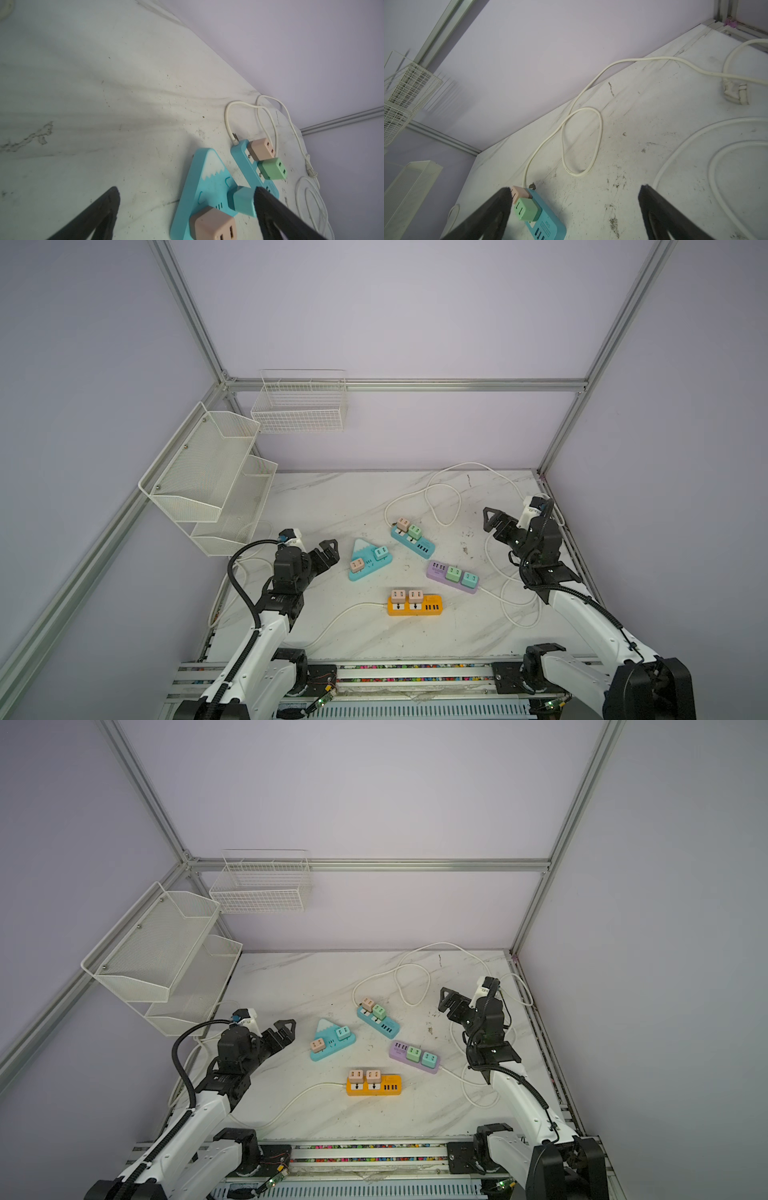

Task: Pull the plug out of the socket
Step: 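Move the left and right grippers toward the yellow power strip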

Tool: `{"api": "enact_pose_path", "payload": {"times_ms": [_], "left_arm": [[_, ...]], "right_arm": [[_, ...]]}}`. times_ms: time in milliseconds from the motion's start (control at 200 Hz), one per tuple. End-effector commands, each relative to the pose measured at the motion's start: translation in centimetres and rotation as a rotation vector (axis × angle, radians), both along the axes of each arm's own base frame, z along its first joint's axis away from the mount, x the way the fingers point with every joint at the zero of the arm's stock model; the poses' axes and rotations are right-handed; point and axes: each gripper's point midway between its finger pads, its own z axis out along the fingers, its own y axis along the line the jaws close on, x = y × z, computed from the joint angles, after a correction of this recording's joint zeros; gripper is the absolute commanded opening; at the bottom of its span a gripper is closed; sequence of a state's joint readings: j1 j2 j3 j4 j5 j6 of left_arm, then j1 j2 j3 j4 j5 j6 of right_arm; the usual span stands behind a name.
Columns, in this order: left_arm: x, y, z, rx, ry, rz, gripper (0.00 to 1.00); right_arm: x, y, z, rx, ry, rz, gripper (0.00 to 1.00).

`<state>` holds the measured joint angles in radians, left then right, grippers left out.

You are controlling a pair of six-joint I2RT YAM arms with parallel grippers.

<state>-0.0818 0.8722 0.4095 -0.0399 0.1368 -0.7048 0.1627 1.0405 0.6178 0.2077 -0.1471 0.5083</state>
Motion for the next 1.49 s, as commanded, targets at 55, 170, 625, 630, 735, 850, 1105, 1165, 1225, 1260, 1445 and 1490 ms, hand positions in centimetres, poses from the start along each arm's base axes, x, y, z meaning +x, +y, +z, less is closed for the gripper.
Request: {"api": "enact_pose_path", "payload": {"times_ms": [55,170,625,630,735,850,1105,1165,1225,1260,1445,1490], "left_arm": [[-0.6,-4.3,3.2,-0.060,-0.036,-0.136,1.00],[-1.7,-5.9,2.8,-0.033,-0.011,-0.173,1.00],[-6.0,-11.1,2.0,-0.077,0.066,-0.314,1.00],[-6.0,-11.1,2.0,-0.078,0.066,-0.315,1.00],[-6.8,-11.7,1.4,-0.070,0.081,-0.324,1.00],[-7.7,-12.7,1.3,-0.061,0.084,-0.357,1.00],[-9.3,-12.9,0.6,-0.036,0.125,-0.387,1.00],[-9.7,-13.1,0.3,-0.034,0.143,-0.404,1.00],[-10.0,-13.1,0.0,-0.024,0.166,-0.409,1.00],[-10.2,-13.1,-0.2,-0.020,0.175,-0.410,1.00],[-11.0,-13.3,-1.7,-0.009,0.241,-0.425,0.95],[-11.3,-13.4,-2.0,-0.014,0.259,-0.432,0.91]], "right_arm": [[-2.1,2.8,-0.4,-0.022,0.080,0.111,0.97],[-3.5,5.0,-0.9,-0.044,0.127,0.181,0.97],[-10.6,12.1,-3.7,-0.057,0.305,0.424,0.98],[-10.6,12.1,-3.7,-0.057,0.305,0.424,0.98],[-12.1,12.8,-4.5,-0.057,0.335,0.447,0.98],[-13.6,13.6,-5.6,-0.048,0.382,0.483,0.97],[-16.0,14.6,-7.9,-0.061,0.461,0.525,0.97],[-16.4,14.7,-8.9,-0.058,0.491,0.531,0.98],[-17.0,15.1,-9.9,-0.053,0.519,0.544,0.98],[-17.2,15.2,-10.5,-0.058,0.536,0.550,0.97],[-18.0,15.4,-12.9,-0.095,0.583,0.566,0.97],[-18.0,15.3,-13.5,-0.104,0.598,0.555,0.97]]}}
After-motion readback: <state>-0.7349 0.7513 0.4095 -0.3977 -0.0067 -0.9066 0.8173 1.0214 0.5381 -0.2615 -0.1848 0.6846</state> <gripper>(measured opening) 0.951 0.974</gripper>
